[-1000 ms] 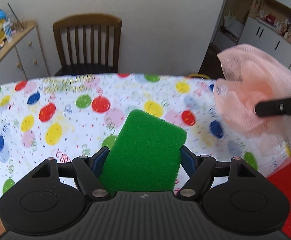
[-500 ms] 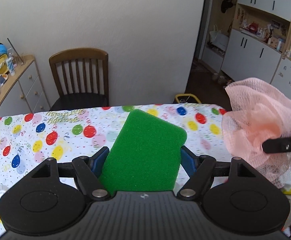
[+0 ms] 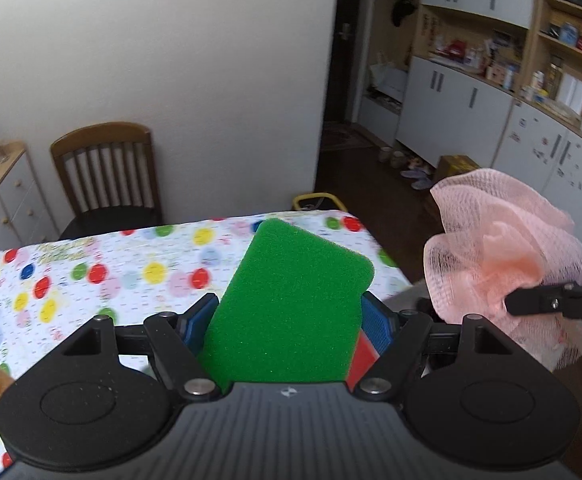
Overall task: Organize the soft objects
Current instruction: 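Lift and carry the pink puff with the right gripper while the left carries the green sponge to the box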
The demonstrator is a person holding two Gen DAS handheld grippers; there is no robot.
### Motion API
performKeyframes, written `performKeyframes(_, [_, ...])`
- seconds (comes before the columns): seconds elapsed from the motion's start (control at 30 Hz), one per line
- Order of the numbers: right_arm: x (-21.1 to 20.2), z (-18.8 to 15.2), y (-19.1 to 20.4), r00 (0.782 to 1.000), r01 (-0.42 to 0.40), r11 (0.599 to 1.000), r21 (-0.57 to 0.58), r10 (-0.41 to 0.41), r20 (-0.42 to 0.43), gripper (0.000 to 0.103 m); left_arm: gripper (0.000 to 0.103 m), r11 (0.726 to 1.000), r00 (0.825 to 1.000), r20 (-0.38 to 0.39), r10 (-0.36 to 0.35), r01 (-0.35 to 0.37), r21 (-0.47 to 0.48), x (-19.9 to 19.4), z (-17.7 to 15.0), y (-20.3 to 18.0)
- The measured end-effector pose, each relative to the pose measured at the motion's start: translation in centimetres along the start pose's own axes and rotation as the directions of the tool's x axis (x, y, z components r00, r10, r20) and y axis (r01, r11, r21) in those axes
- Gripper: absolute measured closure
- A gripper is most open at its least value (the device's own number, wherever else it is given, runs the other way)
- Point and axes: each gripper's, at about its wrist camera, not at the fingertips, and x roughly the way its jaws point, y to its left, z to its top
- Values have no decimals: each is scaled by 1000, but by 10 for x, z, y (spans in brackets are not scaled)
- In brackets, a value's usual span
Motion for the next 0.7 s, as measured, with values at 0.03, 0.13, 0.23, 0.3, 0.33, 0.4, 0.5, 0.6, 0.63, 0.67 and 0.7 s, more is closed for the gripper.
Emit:
performKeyframes(0.03, [-5, -4, -8, 1000, 9, 1000, 7, -9, 4, 78, 28, 1000, 1000, -2, -7, 7, 9, 2, 0, -10])
performKeyframes(0.13, [-17, -15, -34, 999, 29, 999, 38, -29, 12, 78, 28, 999, 999, -14, -30, 30, 25, 10, -1, -38])
performKeyframes(0.23, [-26, -26, -58, 999, 48, 997, 66, -49, 15, 78, 28, 997, 998, -33, -55, 57, 48, 19, -3, -65])
performKeyframes(0.3, [-30, -33, -72, 998, 62, 995, 84, -63, 15, 78, 28, 995, 997, -44, -65, 68, 73, 24, -5, -84])
performKeyframes(0.33, [-31, -37, -78, 997, 68, 993, 91, -70, 13, 78, 28, 994, 996, -50, -72, 76, 82, 26, -6, -92])
performKeyframes(0.4, [-32, -43, -90, 997, 82, 991, 103, -83, 7, 78, 28, 991, 994, -65, -83, 90, 99, 32, -8, -109])
performKeyframes(0.5, [-30, -52, -103, 995, 100, 989, 112, -100, -9, 78, 28, 986, 990, -94, -105, 117, 123, 41, -13, -132])
performKeyframes(0.6, [-24, -62, -112, 994, 111, 988, 109, -109, -26, 78, 28, 979, 985, -125, -122, 141, 150, 52, -22, -151])
performKeyframes(0.63, [-20, -64, -115, 993, 113, 988, 108, -109, -36, 78, 28, 976, 983, -136, -126, 147, 159, 56, -25, -157])
performKeyframes(0.67, [-16, -66, -117, 992, 119, 987, 106, -115, -43, 78, 28, 975, 981, -149, -124, 149, 165, 60, -28, -163])
performKeyframes(0.7, [-12, -67, -118, 992, 119, 988, 103, -114, -53, 78, 28, 974, 979, -162, -122, 150, 171, 63, -31, -166])
